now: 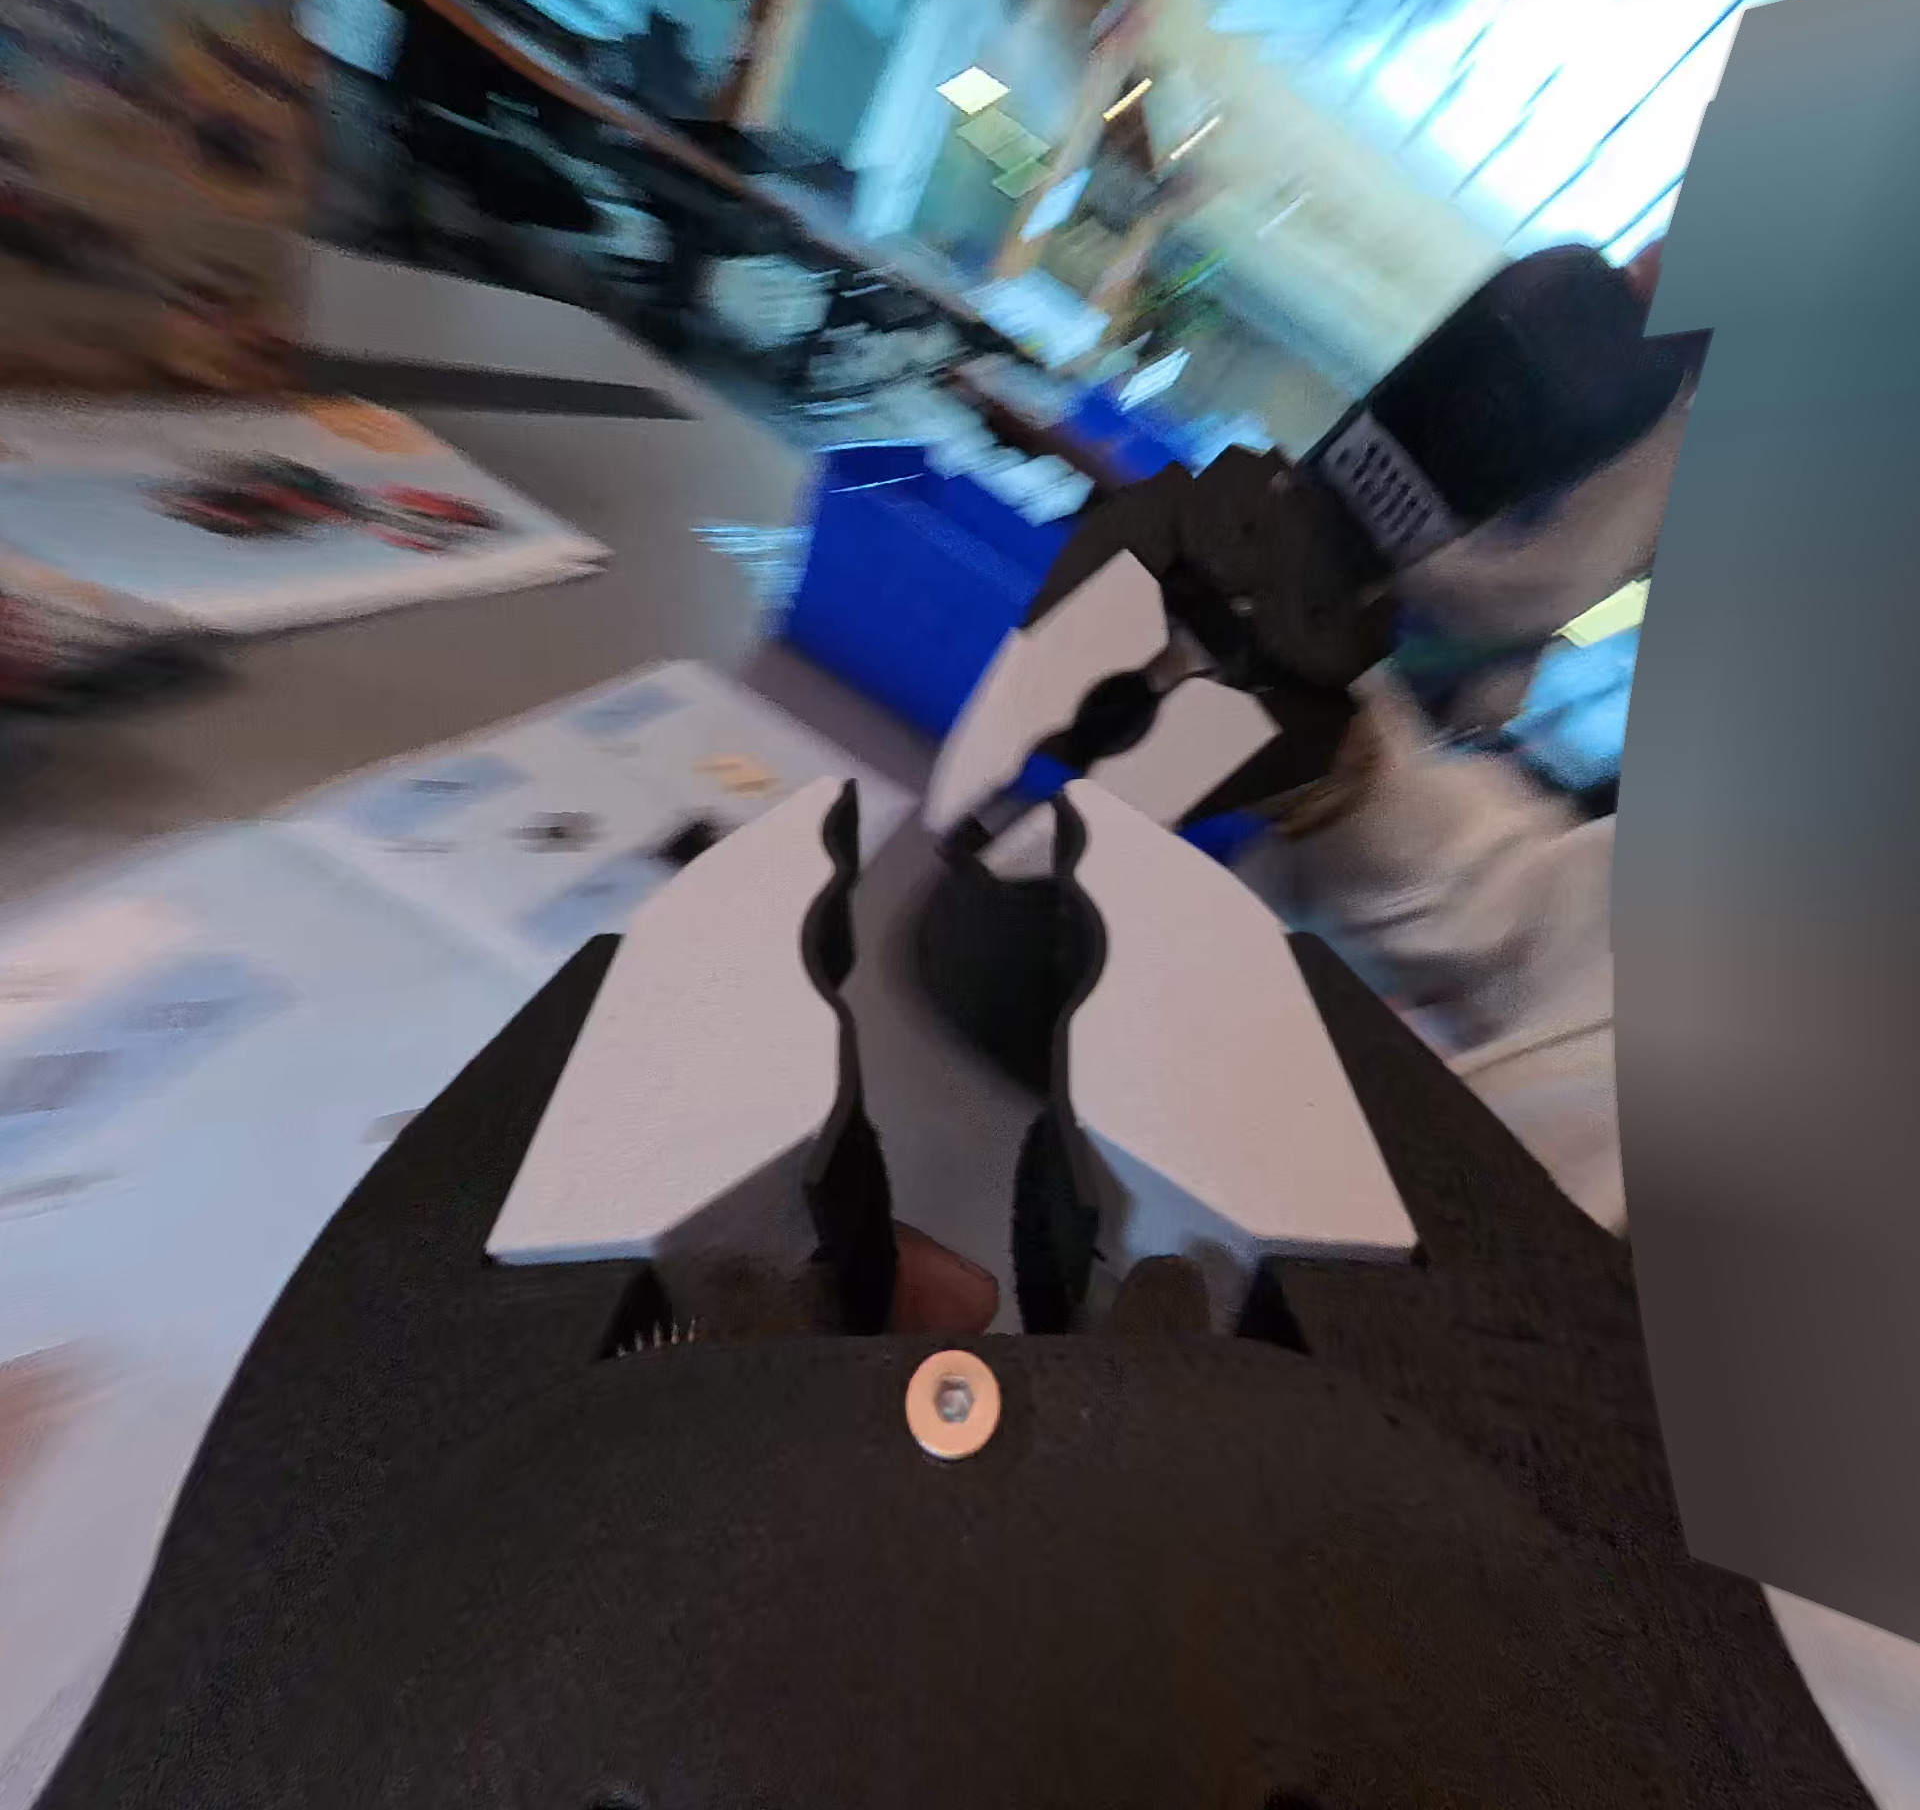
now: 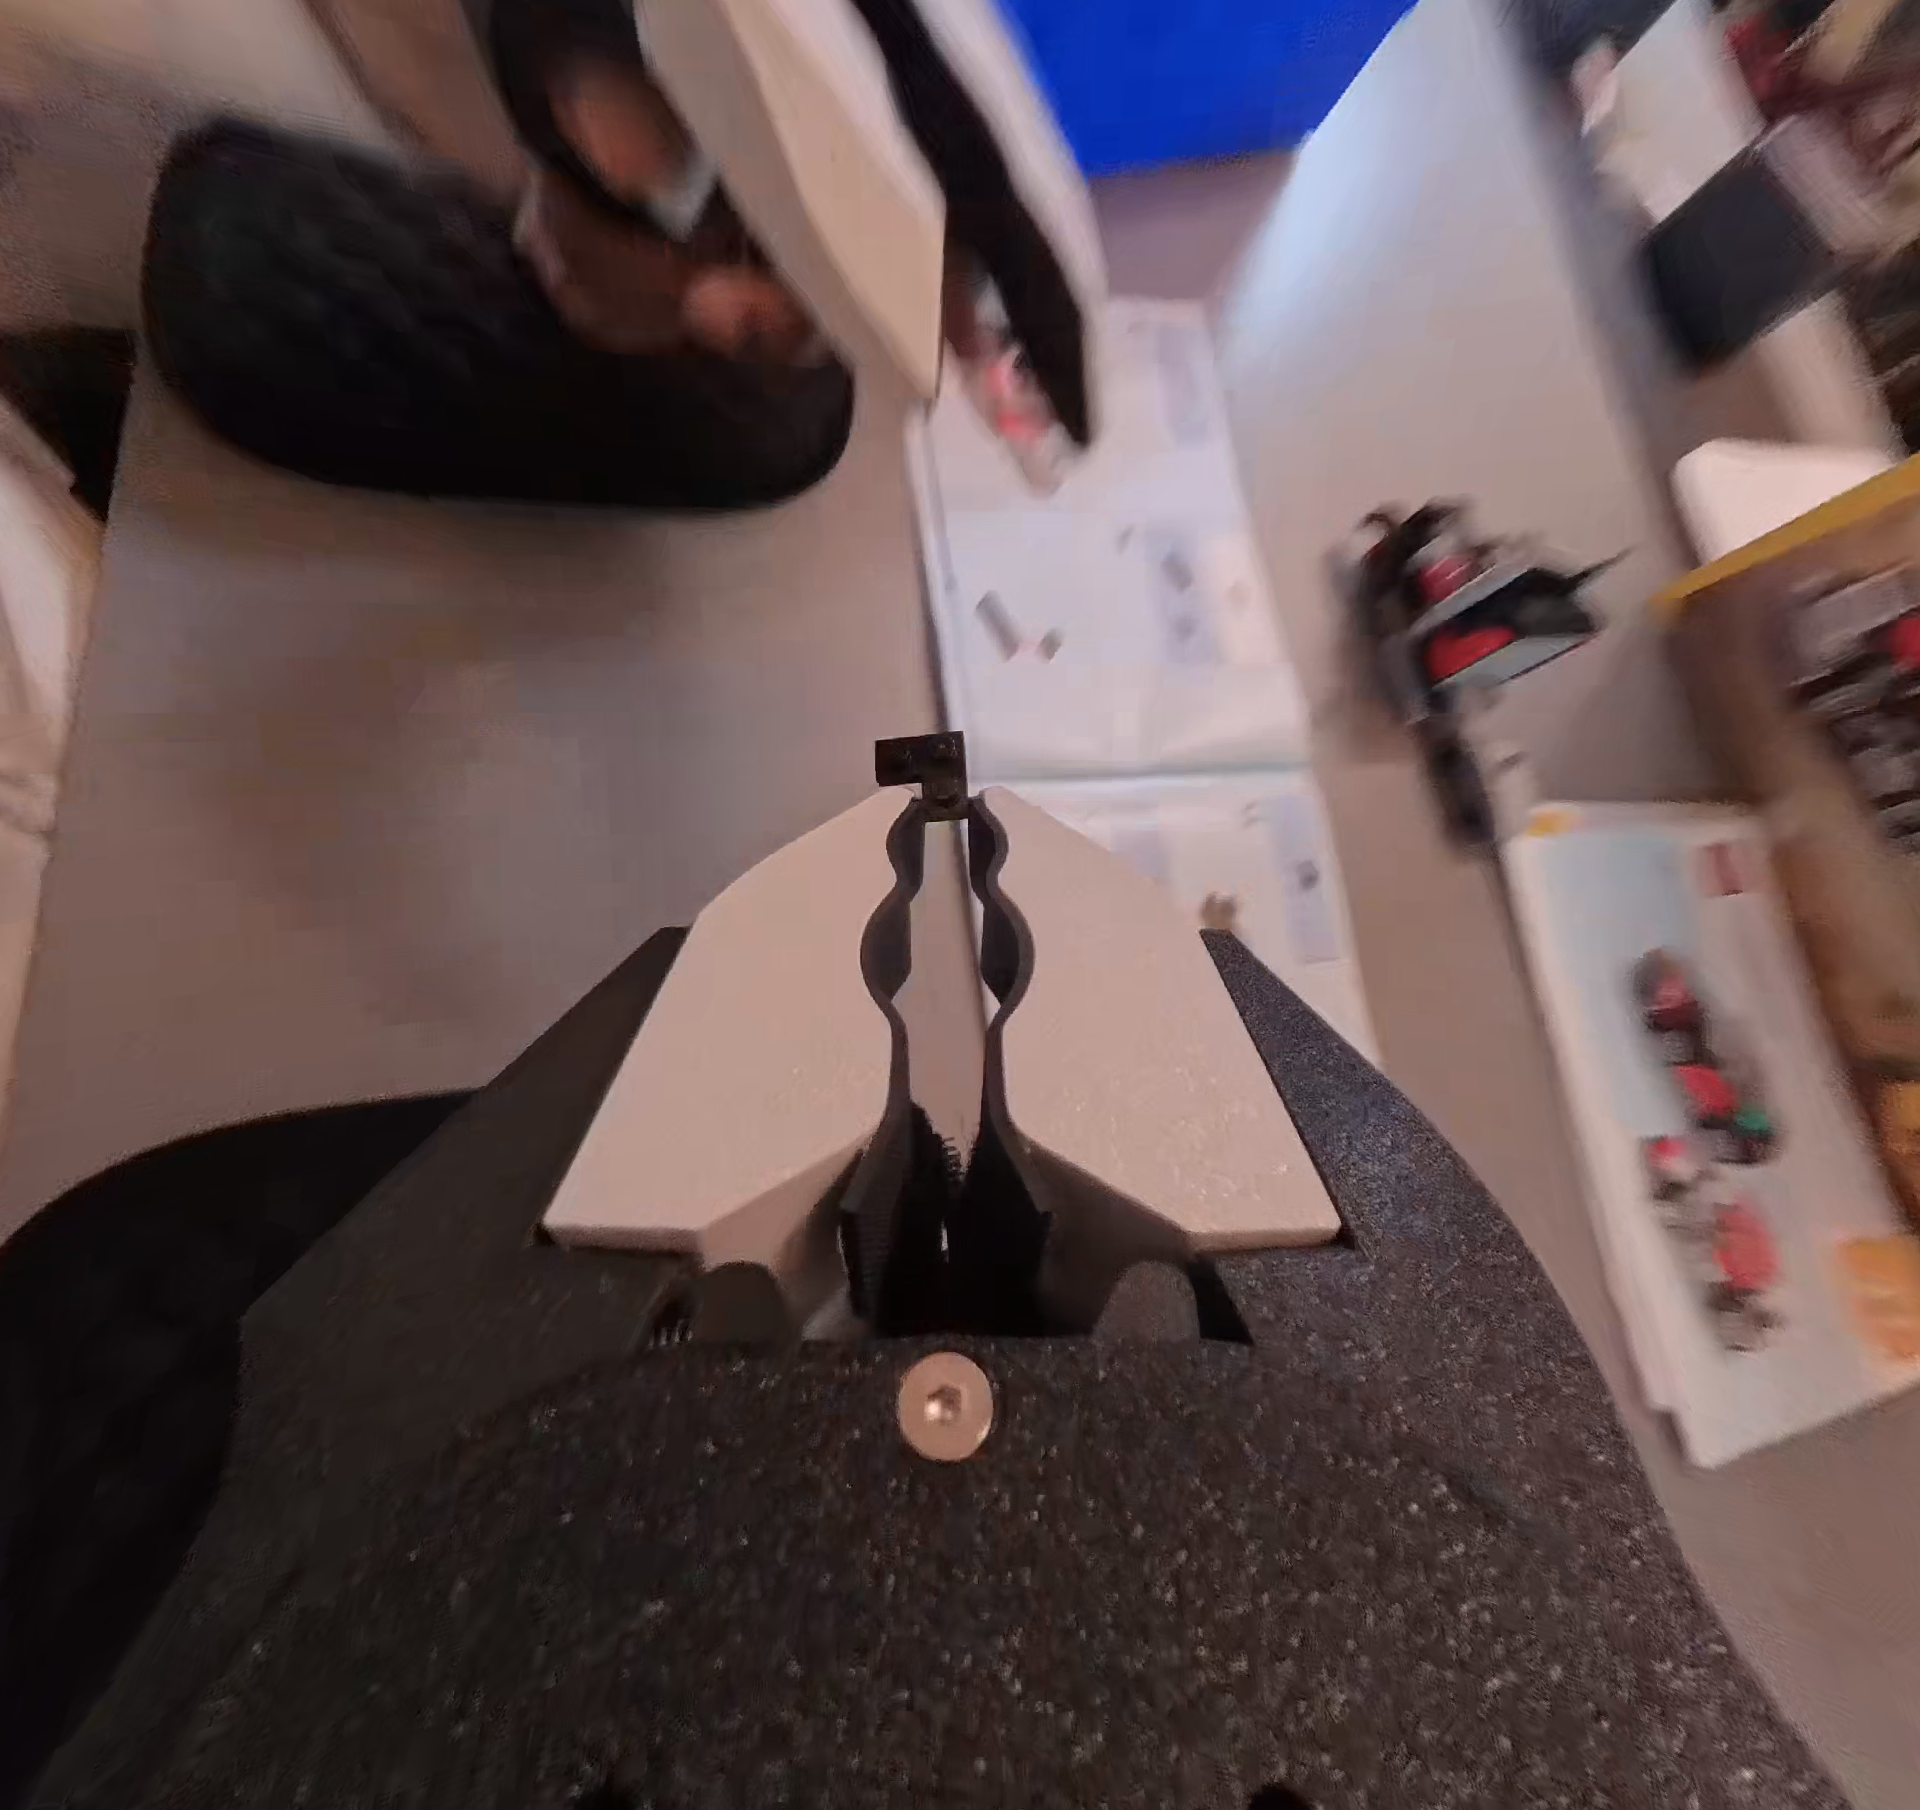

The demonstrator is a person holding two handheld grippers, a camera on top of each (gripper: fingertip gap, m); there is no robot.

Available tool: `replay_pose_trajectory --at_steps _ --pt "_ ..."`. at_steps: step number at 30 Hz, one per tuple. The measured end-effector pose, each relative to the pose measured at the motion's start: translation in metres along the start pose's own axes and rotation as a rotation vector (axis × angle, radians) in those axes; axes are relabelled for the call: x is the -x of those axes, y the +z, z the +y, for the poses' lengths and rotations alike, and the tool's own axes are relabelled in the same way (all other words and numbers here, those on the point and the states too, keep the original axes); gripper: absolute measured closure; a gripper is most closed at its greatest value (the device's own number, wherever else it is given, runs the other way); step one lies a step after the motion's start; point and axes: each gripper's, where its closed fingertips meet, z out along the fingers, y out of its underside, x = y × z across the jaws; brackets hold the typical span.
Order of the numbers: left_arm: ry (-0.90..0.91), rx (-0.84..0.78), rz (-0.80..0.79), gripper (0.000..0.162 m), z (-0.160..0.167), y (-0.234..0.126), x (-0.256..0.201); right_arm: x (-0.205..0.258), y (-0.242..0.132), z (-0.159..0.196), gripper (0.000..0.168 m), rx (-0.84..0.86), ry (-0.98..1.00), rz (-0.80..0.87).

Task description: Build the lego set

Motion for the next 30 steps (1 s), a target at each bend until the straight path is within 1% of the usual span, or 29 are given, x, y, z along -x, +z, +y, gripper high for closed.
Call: replay_pose_trajectory --at_steps 2,4,8,11,14,17,19,22,24,27,29,30 --pt "0.154 0.042 -0.117 0.116 -0.001 -0.011 0.015 0.01 0.02 0.021 0.16 0.072 0.021 -0.082" --pt "0.214 0.065 -0.175 0.111 -0.002 -0.02 0.023 0.018 0.037 0.033 0.16 0.123 0.017 -0.14" --pt "0.197 0.008 -0.203 0.11 -0.012 -0.032 0.029 0.025 0.054 0.049 0.16 0.21 -0.01 -0.194" --pt "0.174 -0.051 -0.214 0.11 -0.017 -0.036 0.03 0.028 0.058 0.057 0.16 0.253 -0.033 -0.214" --pt "0.166 -0.057 -0.217 0.11 -0.016 -0.034 0.032 0.027 0.059 0.059 0.159 0.265 -0.041 -0.211" --pt "0.163 -0.052 -0.216 0.11 -0.015 -0.031 0.032 0.023 0.057 0.061 0.15 0.289 -0.045 -0.186" --pt "0.17 -0.046 -0.221 0.11 -0.015 -0.03 0.033 0.02 0.053 0.057 0.146 0.271 -0.026 -0.168" --pt "0.193 -0.039 -0.233 0.11 -0.016 -0.03 0.033 0.011 0.032 0.039 0.142 0.181 0.063 -0.114" --pt "0.202 -0.039 -0.238 0.11 -0.017 -0.03 0.033 0.002 0.006 0.022 0.14 0.097 0.139 -0.061" --pt "0.192 -0.039 -0.239 0.11 -0.018 -0.03 0.036 -0.016 -0.049 0.0 0.139 -0.033 0.249 0.044" --pt "0.186 -0.042 -0.235 0.111 -0.018 -0.028 0.037 -0.032 -0.091 0.001 0.139 -0.091 0.313 0.147" --pt "0.184 -0.041 -0.234 0.111 -0.018 -0.028 0.037 -0.04 -0.111 0.009 0.139 -0.102 0.347 0.204"
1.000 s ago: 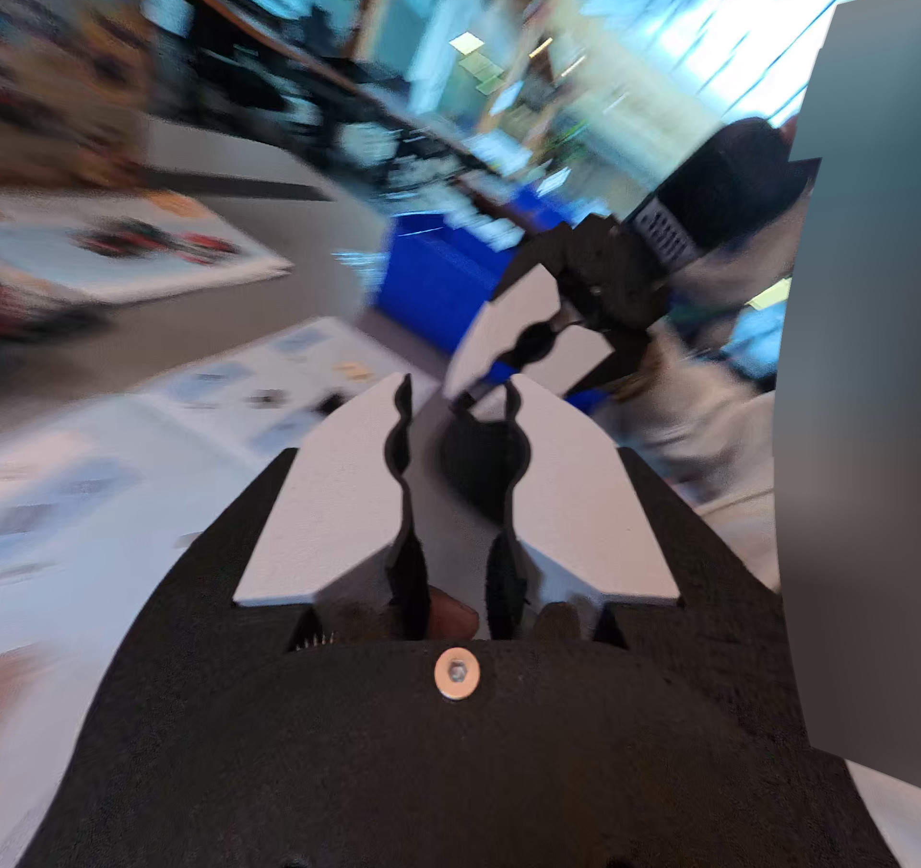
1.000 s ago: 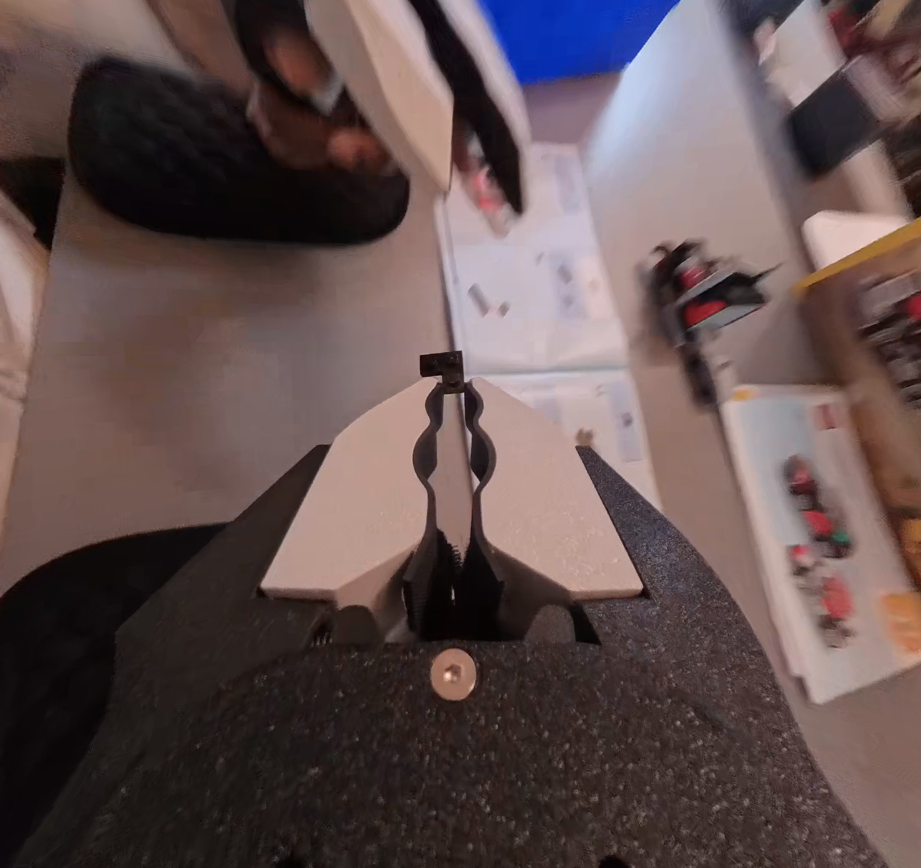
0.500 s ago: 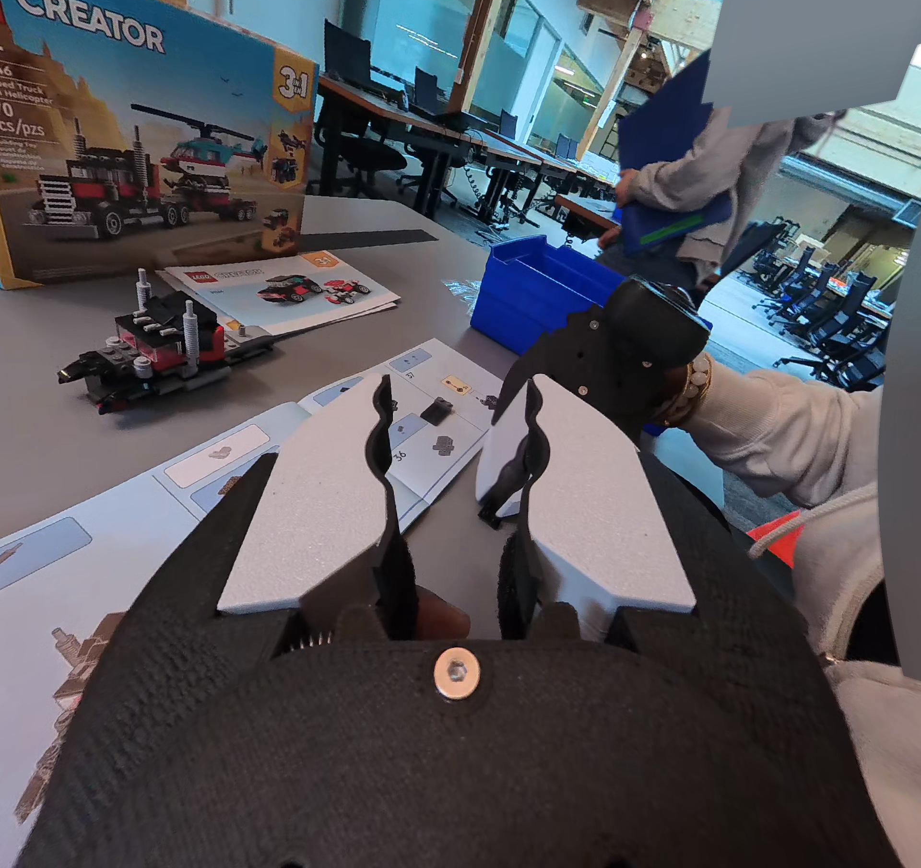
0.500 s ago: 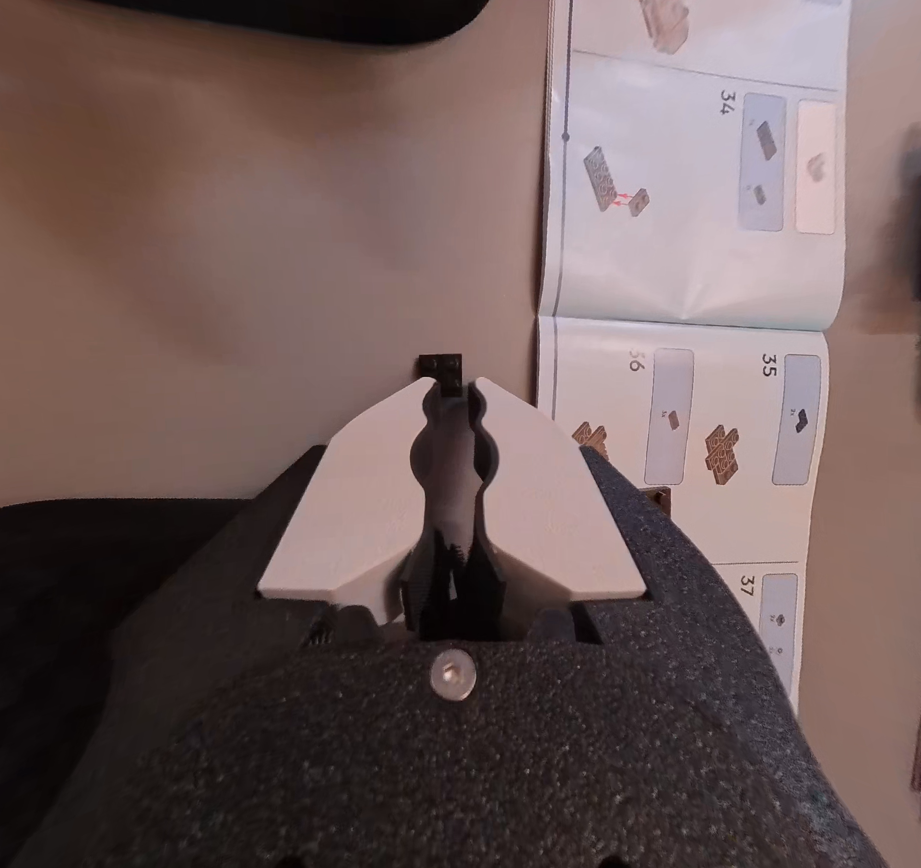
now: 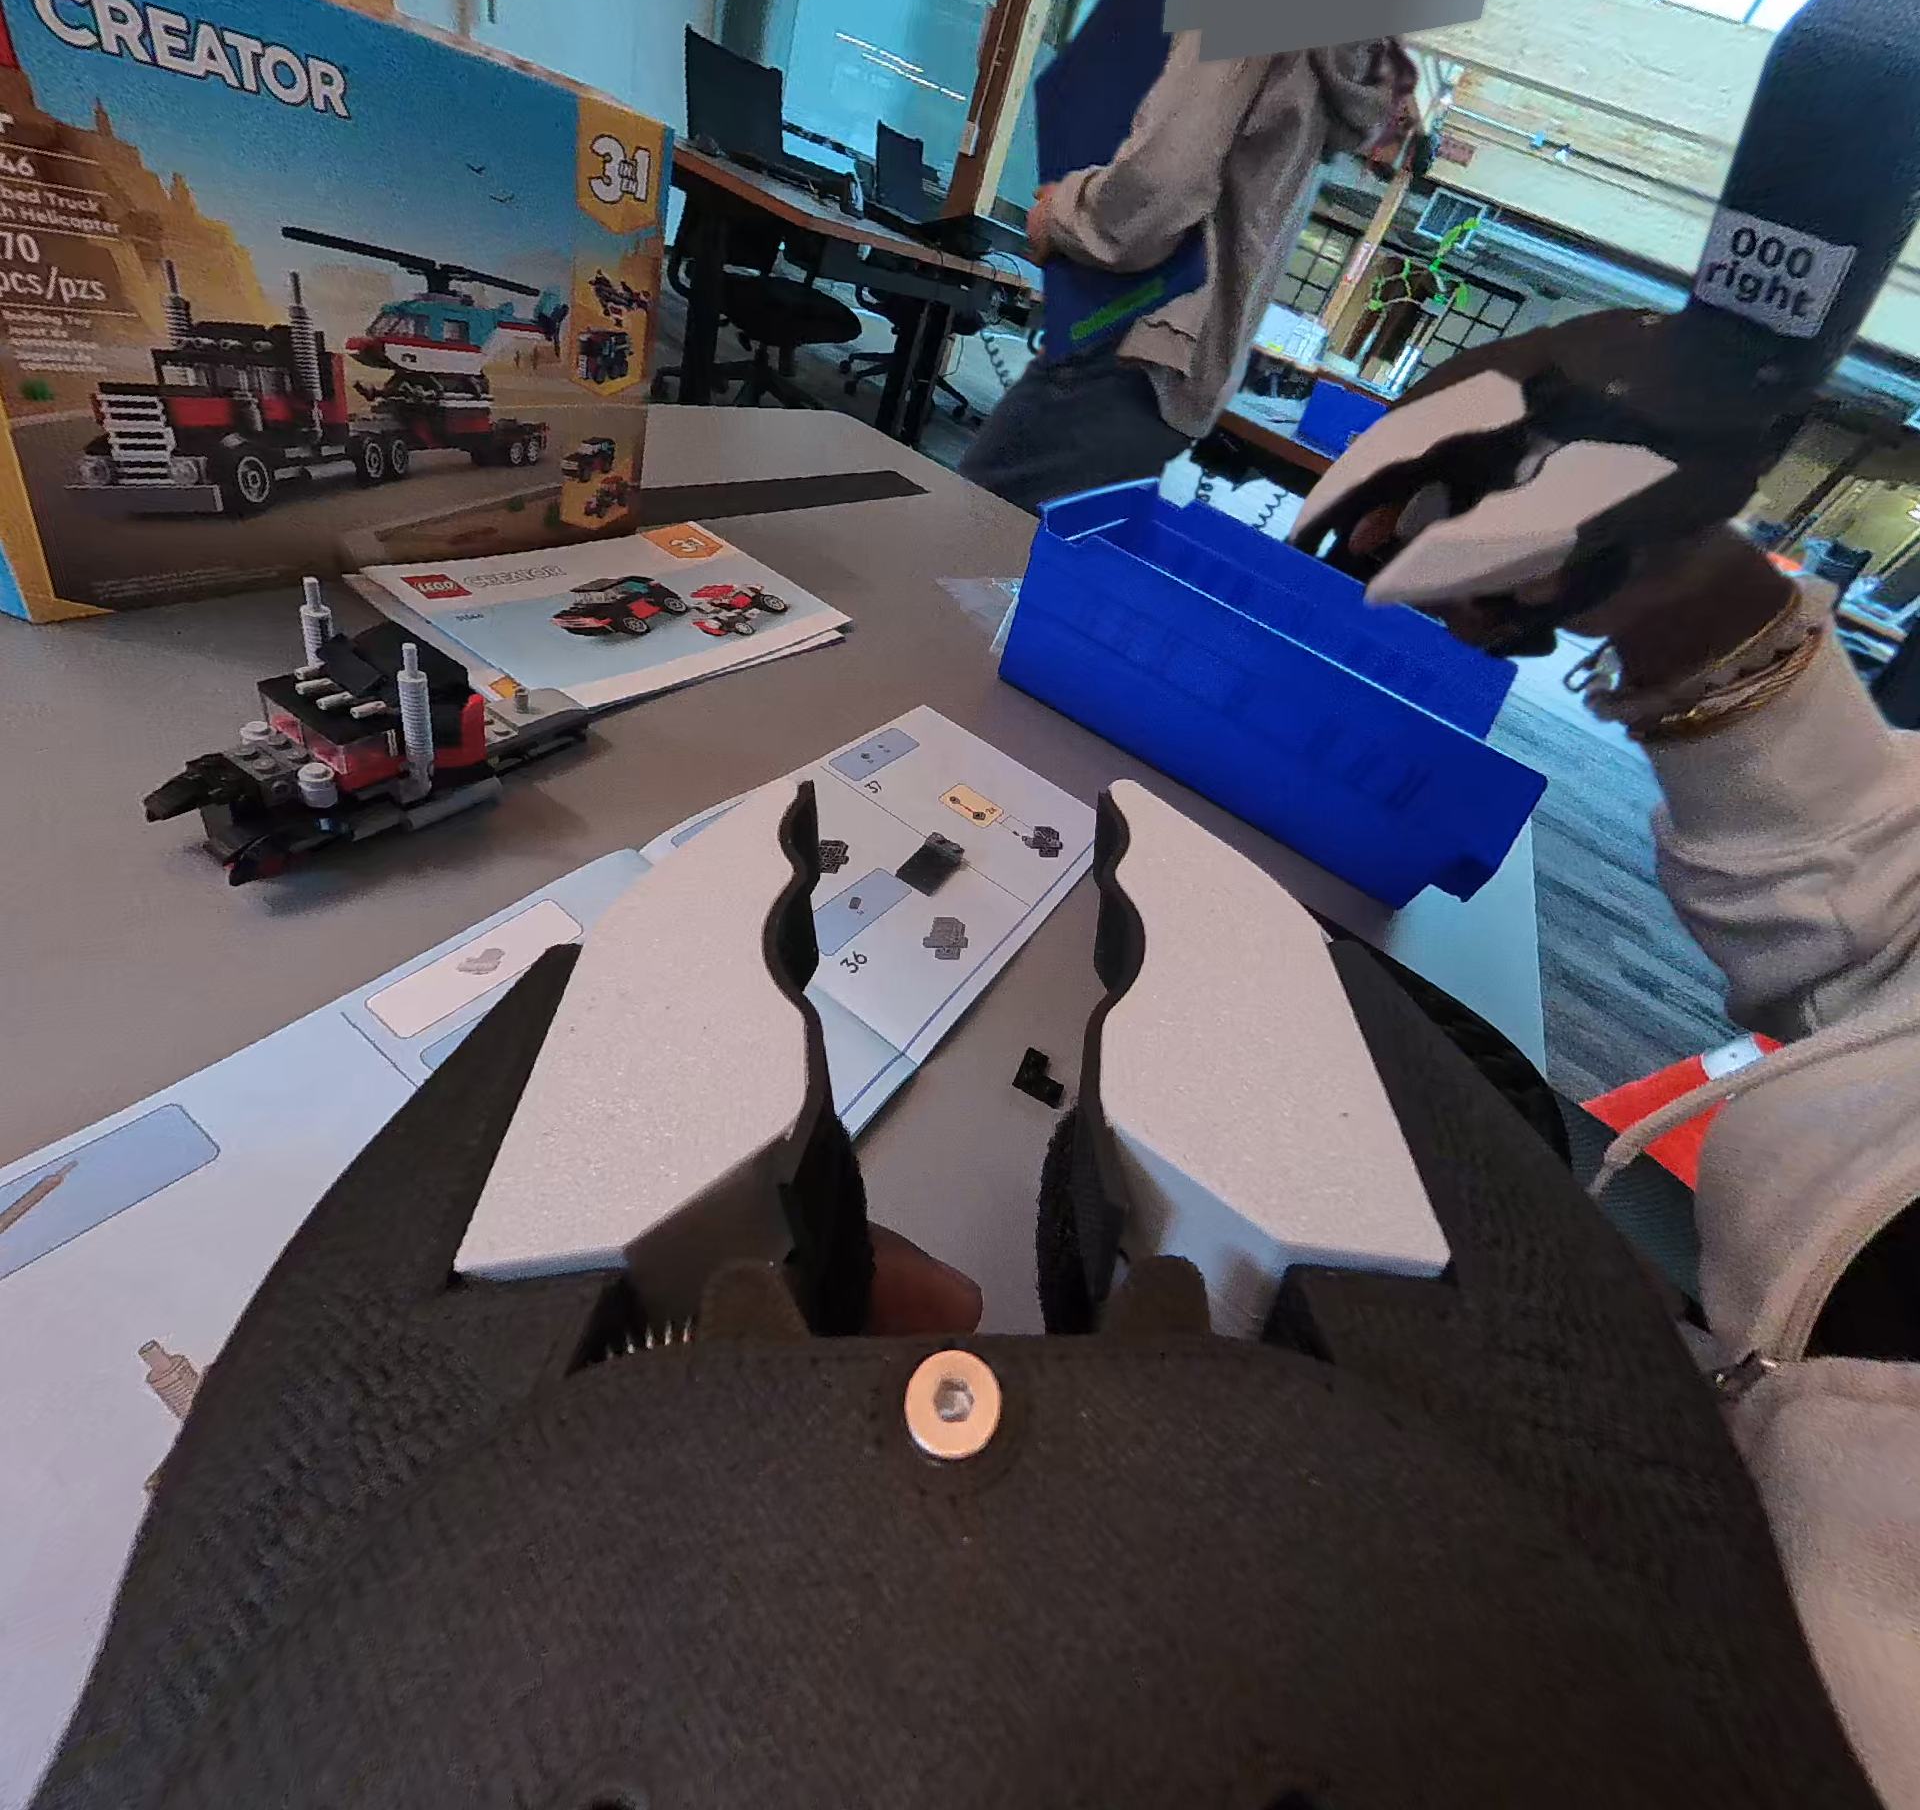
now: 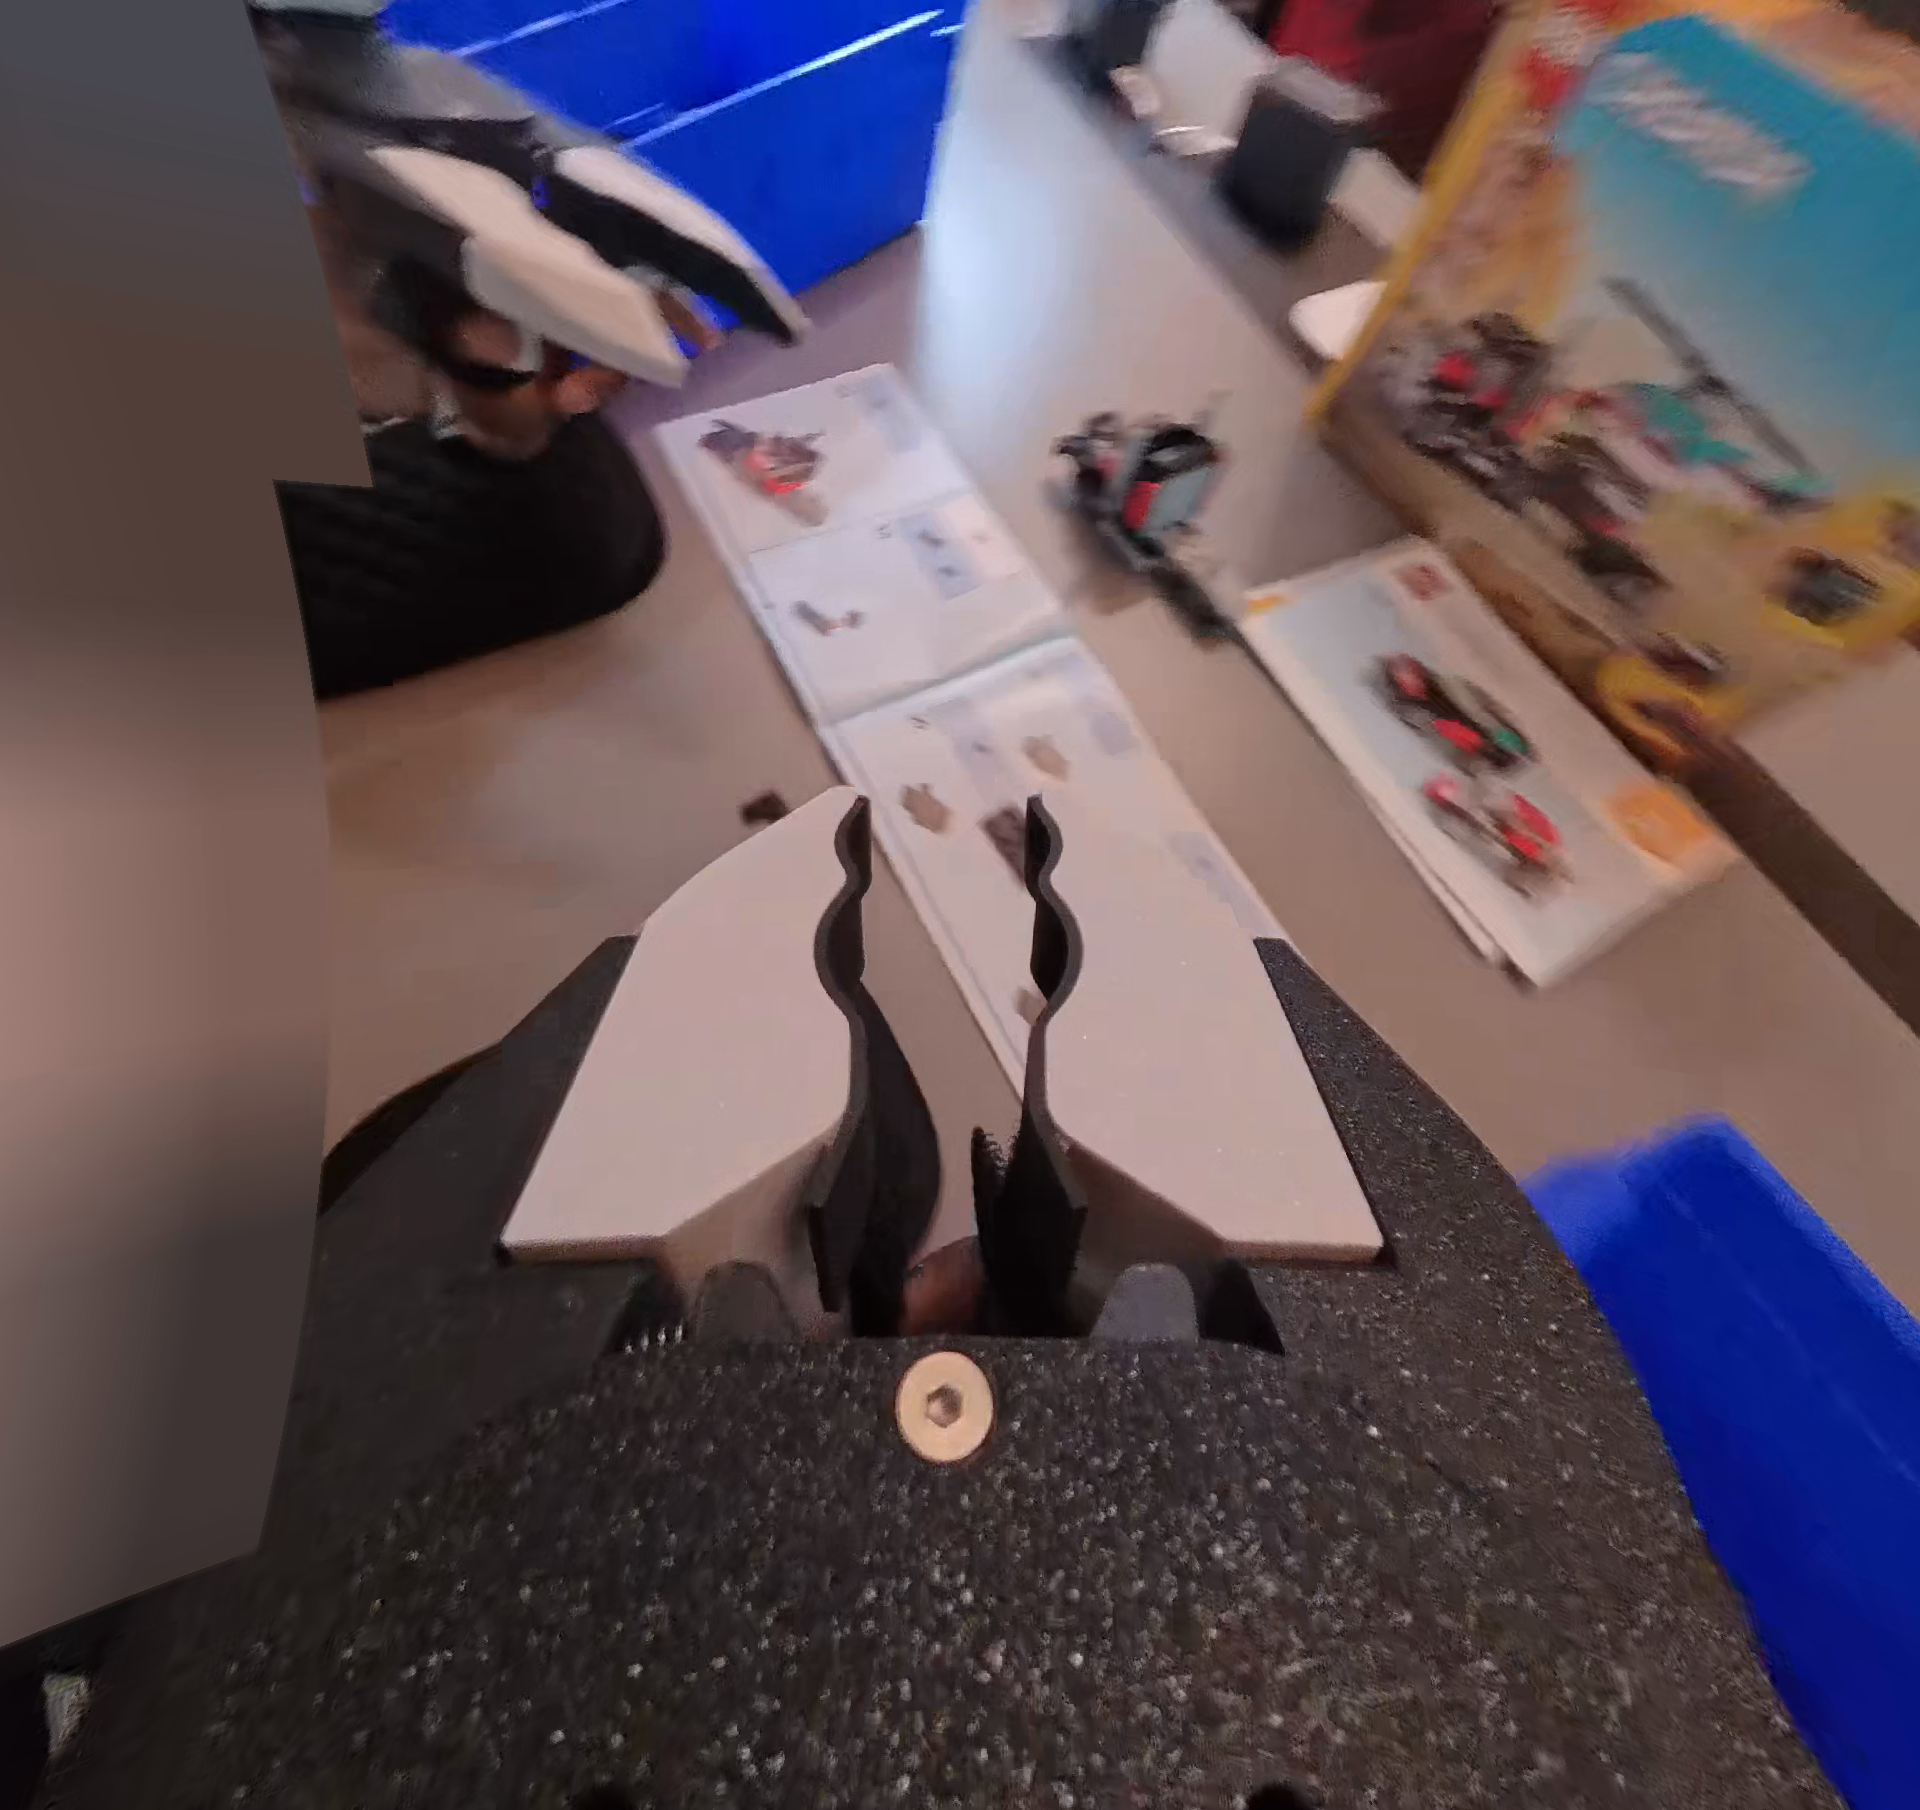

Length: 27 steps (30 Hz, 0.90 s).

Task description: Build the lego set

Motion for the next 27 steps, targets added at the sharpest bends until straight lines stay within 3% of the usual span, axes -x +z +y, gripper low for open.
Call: replay_pose_trajectory --at_steps 3,5,8,12,16,20,27 --pt "-0.002 -0.005 -0.007 0.112 -0.001 0.001 0.0 -0.048 -0.048 0.031 0.145 0.007 0.097 0.167" --pt "0.0 -0.011 -0.014 0.114 -0.003 0.002 0.0 -0.08 -0.073 0.07 0.153 0.069 0.168 0.276" --pt "0.013 -0.015 -0.037 0.116 -0.005 0.002 0.001 -0.107 -0.088 0.128 0.165 0.186 0.289 0.329" --pt "0.015 -0.01 -0.076 0.116 -0.006 0.004 0.005 -0.121 -0.079 0.166 0.165 0.262 0.376 0.345" --pt "0.004 -0.006 -0.114 0.116 -0.006 0.007 0.01 -0.141 -0.067 0.185 0.149 0.346 0.369 0.356" --pt "-0.008 -0.011 -0.132 0.116 -0.007 0.011 0.013 -0.143 -0.044 0.203 0.137 0.444 0.37 0.22" --pt "-0.031 0.006 -0.144 0.116 -0.005 0.019 0.018 -0.164 -0.035 0.222 0.133 0.521 0.296 0.211"
